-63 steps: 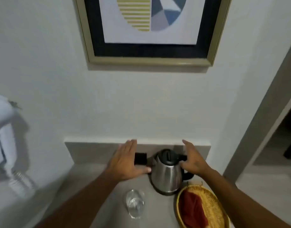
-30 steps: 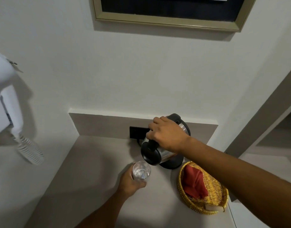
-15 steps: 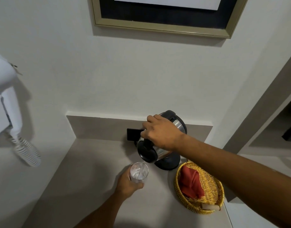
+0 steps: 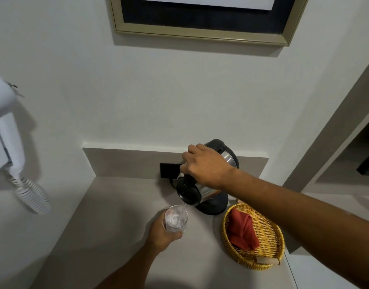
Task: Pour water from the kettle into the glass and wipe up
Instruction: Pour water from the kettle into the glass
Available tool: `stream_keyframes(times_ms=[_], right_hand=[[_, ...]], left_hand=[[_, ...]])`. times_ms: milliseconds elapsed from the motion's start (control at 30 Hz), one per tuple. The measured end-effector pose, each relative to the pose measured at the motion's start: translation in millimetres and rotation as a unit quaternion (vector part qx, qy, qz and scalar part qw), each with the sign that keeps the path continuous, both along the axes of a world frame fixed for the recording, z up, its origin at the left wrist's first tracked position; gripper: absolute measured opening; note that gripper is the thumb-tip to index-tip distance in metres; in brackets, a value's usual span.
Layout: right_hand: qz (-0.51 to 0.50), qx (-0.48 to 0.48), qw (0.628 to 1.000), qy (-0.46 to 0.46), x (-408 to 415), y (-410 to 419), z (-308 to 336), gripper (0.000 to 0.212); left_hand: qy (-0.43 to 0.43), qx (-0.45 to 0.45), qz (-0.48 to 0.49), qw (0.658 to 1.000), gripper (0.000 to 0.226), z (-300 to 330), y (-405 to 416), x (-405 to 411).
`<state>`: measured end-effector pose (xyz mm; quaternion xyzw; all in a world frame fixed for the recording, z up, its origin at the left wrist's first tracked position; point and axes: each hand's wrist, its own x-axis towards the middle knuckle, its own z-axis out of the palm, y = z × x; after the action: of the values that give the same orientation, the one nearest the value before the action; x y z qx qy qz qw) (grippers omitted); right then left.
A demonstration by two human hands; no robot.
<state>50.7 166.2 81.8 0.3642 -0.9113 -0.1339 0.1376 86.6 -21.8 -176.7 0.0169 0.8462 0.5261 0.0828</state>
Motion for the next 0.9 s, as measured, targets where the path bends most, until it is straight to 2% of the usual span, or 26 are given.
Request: stream_keyframes(times_ms=[333, 900], right_hand=[[-0.003, 0.002, 1.0, -0.002, -2, -1, -3, 0.013], [-0.009, -0.012, 1.0, -0.004, -5, 1, -4, 0.019]], left_hand=[[0.018, -0.019, -0.008, 1.0, 0.076, -11, -2, -4], [0.006, 0.011, -0.007, 1.0, 0.079, -16, -2, -5]])
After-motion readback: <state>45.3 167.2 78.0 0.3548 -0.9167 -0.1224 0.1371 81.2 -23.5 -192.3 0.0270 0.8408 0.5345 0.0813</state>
